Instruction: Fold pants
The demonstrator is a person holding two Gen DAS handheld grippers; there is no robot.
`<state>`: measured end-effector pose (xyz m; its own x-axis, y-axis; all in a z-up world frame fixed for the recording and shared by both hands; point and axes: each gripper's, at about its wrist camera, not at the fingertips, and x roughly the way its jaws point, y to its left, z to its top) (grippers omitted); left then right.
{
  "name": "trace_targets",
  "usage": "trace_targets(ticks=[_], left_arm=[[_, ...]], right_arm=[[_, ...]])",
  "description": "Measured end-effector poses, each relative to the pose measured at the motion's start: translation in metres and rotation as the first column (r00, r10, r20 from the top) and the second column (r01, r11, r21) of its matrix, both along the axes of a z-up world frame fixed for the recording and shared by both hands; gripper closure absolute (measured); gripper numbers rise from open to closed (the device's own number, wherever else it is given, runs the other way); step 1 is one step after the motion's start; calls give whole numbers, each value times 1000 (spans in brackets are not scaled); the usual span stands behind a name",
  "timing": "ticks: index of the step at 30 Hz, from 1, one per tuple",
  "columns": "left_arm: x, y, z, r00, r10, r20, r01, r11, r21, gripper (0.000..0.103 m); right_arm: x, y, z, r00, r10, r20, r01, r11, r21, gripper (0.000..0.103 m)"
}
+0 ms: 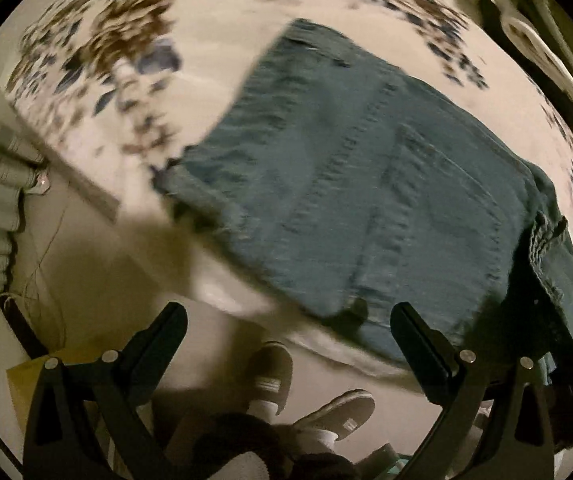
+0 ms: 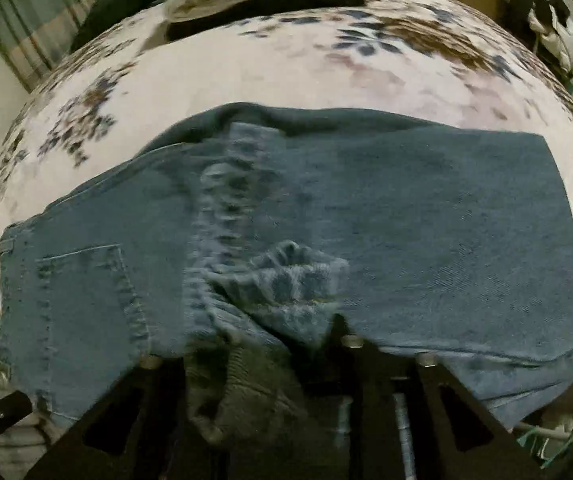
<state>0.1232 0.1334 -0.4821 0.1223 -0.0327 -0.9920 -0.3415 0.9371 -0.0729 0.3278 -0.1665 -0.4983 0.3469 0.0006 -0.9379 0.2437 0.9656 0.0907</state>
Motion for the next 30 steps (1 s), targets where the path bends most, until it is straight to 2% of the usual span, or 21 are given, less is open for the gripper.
trace_targets(ticks=[2, 4, 5, 6, 8, 9, 11, 14, 16, 17, 18, 21, 23, 26, 28, 29, 30], left_arm=[[-3, 8, -2, 1000, 23, -8, -23, 1000, -5, 0], [-7, 15, -3, 999, 47, -14, -47, 999, -10, 0], [-8, 17, -2, 998, 53, -14, -53, 999, -12, 0], [-9, 20, -1, 998, 59, -14, -60, 998, -17, 0], [-10, 23, 1, 998, 66, -9, -66, 998, -24, 0], [-10, 23, 3, 998, 65, -2, -65, 997, -28, 0], [-9, 23, 4, 998, 64, 4, -64, 997, -31, 0], [-6, 15, 2, 997, 73, -6, -73, 996, -55, 0], [-5, 9, 1, 997, 71, -14, -72, 995, -72, 0], [-5, 6, 0, 998, 66, -14, -67, 995, -71, 0], [-5, 3, -1, 998, 56, -16, -57, 996, -67, 0], [-7, -2, -5, 999, 37, -29, -39, 997, -60, 0], [-9, -2, -6, 999, 34, -37, -36, 998, -57, 0], [-10, -3, -5, 999, 22, -30, -23, 999, -39, 0], [-10, -5, -4, 1000, 15, -25, -16, 1000, -26, 0], [-9, -6, -1, 1000, 13, -25, -13, 1000, -26, 0], [-10, -7, -2, 1000, 12, -27, -13, 1000, -27, 0]], right_arm=[[-1, 16, 0, 997, 68, -31, -67, 997, 36, 40], [-9, 32, 1, 985, 142, -98, -132, 987, 96, 38], [-12, 33, 5, 982, 150, -111, -137, 984, 117, 37], [-16, 28, 13, 981, 157, -115, -135, 974, 180, 37], [-22, 8, 32, 989, 120, -89, -89, 952, 294, 37], [-25, -9, 43, 995, 68, -71, -42, 945, 323, 37], [-27, -37, 53, 998, -7, -59, 26, 946, 322, 37], [-21, -74, 39, 989, -90, -115, 114, 969, 220, 39], [-23, -91, 17, 973, -119, -198, 160, 966, 205, 53], [-28, -95, 4, 957, -113, -265, 167, 968, 188, 67], [-38, -93, -8, 940, -88, -331, 154, 972, 178, 72], [-68, -75, -12, 934, 33, -357, 20, 989, 143, 72], [-78, -73, -13, 919, 39, -392, 31, 985, 170, 72], [-77, -71, 10, 954, 21, -300, 36, 982, 183, 71], [-65, -59, 22, 973, 58, -224, -11, 979, 204, 60], [-59, -49, 24, 976, 90, -198, -49, 977, 205, 48], [-53, -30, 23, 972, 161, -173, -125, 972, 200, 45]])
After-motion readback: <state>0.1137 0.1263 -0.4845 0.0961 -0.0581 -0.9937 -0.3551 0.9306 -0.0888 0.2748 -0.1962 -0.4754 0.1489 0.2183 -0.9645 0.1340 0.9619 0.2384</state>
